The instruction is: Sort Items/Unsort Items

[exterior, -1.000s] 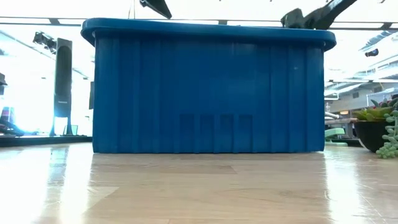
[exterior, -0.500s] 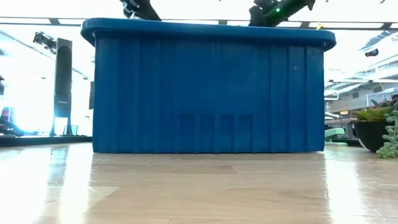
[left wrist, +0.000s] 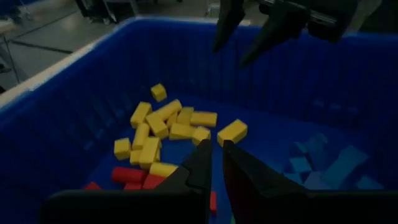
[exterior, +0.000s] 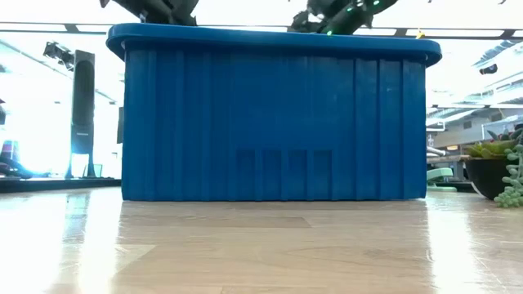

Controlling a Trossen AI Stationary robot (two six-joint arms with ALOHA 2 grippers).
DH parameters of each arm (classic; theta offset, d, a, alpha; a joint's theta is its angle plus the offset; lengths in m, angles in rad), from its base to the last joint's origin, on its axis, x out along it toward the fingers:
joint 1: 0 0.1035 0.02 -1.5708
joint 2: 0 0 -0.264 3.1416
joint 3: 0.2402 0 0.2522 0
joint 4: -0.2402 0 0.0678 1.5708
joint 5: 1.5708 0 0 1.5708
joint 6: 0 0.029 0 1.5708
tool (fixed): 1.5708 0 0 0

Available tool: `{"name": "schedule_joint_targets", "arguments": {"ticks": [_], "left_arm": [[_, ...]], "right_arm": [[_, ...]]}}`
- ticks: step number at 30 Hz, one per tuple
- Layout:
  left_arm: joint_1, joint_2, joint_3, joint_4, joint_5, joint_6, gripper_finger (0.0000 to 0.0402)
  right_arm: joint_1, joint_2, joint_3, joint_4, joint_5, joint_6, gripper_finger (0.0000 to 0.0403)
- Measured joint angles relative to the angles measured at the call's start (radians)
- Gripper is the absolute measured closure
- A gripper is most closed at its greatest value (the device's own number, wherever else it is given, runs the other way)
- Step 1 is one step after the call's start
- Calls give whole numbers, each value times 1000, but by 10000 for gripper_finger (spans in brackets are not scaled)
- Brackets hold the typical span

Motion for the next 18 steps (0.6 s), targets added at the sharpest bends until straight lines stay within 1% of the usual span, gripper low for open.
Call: {"name": "schedule_joint_targets", "arguments": {"ticks": [6, 11, 18], "left_arm": [[0, -1, -5, 1, 0, 0, 355], [0, 0, -5, 27, 0, 0, 355], [0, 0, -5, 51, -1, 0, 355]], "right_arm": [[-3, 123, 66, -168, 4, -20, 202], [-13, 174, 68, -224, 19, -21, 202], [-20, 272, 68, -245, 19, -16, 201]]}}
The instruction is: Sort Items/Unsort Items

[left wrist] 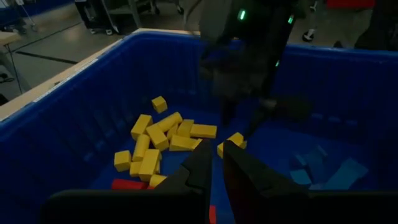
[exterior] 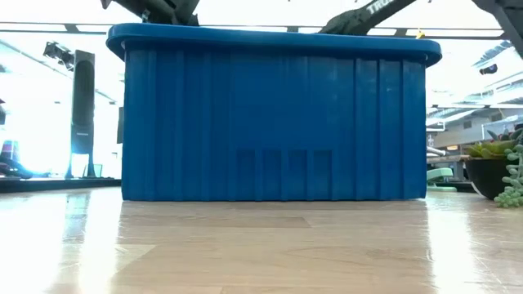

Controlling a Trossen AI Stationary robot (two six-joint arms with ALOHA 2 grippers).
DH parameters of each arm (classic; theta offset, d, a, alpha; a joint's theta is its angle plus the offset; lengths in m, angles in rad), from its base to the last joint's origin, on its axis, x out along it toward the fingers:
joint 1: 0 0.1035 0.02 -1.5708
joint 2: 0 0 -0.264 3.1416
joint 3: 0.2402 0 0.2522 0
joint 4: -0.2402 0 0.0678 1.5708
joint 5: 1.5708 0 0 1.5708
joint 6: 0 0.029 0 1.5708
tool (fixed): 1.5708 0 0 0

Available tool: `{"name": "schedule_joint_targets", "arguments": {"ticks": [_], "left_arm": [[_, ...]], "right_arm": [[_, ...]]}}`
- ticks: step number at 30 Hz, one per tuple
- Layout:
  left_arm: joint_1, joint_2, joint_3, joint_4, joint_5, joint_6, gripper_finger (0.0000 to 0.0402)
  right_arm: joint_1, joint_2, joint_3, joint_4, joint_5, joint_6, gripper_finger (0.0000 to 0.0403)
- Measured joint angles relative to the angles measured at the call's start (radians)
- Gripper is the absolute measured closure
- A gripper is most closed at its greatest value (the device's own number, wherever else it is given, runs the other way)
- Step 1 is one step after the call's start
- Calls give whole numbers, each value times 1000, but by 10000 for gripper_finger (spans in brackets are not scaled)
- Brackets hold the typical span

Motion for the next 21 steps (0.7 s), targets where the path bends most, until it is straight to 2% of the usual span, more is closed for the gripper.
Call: {"name": "schedule_joint_targets", "arguments": {"ticks": [13, 17, 21], "left_arm": [[0, 0, 0, -3, 0, -1, 355], [0, 0, 0, -4, 0, -1, 355], [0, 0, 0, -4, -1, -1, 355]], "right_arm": [[-35, 140, 0, -49, 72, 17, 154], [-40, 178, 0, -50, 45, 16, 158], [-40, 208, 0, -49, 51, 10, 179]]}}
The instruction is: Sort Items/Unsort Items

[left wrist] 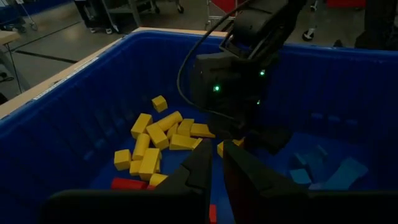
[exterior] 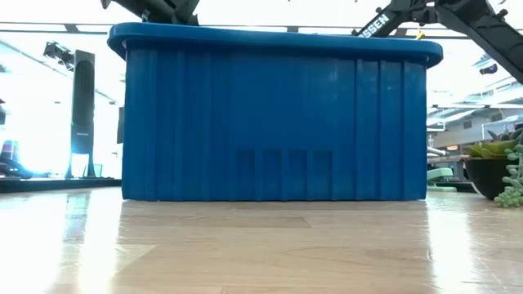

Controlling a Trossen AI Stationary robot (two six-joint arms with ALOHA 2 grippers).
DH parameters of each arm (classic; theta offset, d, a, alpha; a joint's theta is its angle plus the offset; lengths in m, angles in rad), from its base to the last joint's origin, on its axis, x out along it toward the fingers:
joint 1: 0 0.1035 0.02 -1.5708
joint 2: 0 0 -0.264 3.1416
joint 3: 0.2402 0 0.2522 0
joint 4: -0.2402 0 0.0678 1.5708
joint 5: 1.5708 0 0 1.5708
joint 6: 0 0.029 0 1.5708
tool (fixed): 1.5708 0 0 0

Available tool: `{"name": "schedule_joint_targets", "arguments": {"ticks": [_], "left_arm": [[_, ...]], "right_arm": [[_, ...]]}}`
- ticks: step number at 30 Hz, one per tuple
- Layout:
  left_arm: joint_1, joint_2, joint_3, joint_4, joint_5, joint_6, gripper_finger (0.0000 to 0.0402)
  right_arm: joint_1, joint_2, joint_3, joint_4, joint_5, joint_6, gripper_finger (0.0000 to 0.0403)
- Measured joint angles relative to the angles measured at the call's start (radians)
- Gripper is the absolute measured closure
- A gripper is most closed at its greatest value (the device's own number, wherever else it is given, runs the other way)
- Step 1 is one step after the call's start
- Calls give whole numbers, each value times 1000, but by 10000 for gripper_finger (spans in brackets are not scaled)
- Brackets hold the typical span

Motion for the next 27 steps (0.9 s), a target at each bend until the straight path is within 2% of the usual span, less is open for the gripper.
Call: {"name": "schedule_joint_targets", "arguments": {"ticks": [3, 8, 13, 21, 27], "left_arm": [[0, 0, 0, 0, 0, 0, 355], [0, 0, 0, -1, -1, 0, 355], [0, 0, 1, 0, -1, 0, 355], [0, 0, 1, 0, -1, 0, 355], [0, 0, 1, 1, -1, 1, 355]], "right_arm": [[0, 9, 2, 6, 14, -13, 206], [7, -12, -3, 21, 38, -28, 275], [31, -116, -2, 13, 67, -30, 275], [169, -343, -1, -8, 127, -17, 275], [304, -509, -1, -66, 83, 73, 275]]}}
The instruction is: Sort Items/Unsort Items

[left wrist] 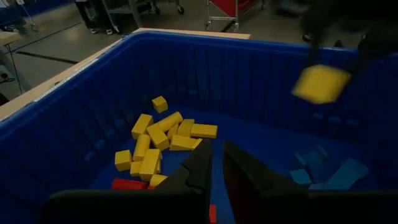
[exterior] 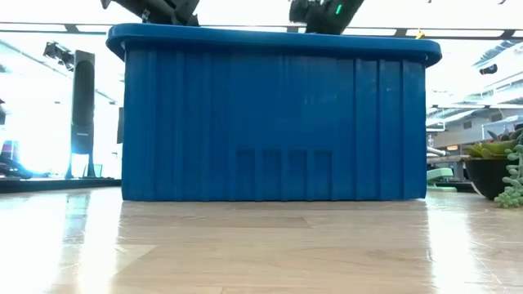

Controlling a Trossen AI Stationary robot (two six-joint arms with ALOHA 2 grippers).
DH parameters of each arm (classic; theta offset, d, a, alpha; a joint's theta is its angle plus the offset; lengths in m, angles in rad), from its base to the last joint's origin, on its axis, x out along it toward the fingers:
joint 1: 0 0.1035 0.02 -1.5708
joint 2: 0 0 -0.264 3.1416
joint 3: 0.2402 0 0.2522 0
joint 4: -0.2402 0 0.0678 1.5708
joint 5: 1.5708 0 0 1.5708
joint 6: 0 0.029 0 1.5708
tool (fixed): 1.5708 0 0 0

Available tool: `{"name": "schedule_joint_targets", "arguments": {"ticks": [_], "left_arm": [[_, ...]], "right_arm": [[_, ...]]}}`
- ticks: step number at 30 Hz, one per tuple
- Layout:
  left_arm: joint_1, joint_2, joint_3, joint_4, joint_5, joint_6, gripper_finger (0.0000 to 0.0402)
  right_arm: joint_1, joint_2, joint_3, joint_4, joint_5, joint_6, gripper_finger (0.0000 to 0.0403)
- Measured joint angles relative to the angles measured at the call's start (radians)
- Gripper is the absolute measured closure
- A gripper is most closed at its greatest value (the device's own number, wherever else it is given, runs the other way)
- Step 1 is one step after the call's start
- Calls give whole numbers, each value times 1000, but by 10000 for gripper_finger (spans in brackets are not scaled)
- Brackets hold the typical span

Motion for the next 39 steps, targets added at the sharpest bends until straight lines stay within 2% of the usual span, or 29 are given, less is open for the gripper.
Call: {"name": "schedule_joint_targets", "arguments": {"ticks": [8, 14, 21, 29, 32, 39], "left_arm": [[0, 0, 0, 0, 0, 0, 355], [0, 0, 0, 25, 0, 0, 355], [0, 0, 0, 45, 0, 1, 355], [1, 1, 0, 37, -9, 35, 355], [0, 1, 0, 22, -8, 35, 355], [0, 1, 0, 23, -8, 17, 355]], "right_arm": [[210, -114, 0, -88, -52, 134, 275], [283, -107, 1, -11, -93, 125, 275], [376, -69, -11, -74, -93, 224, 275], [487, -67, -161, -72, -122, 285, 275], [520, -67, -221, -14, -111, 329, 275], [594, -68, -269, 2, 8, 427, 275]]}}
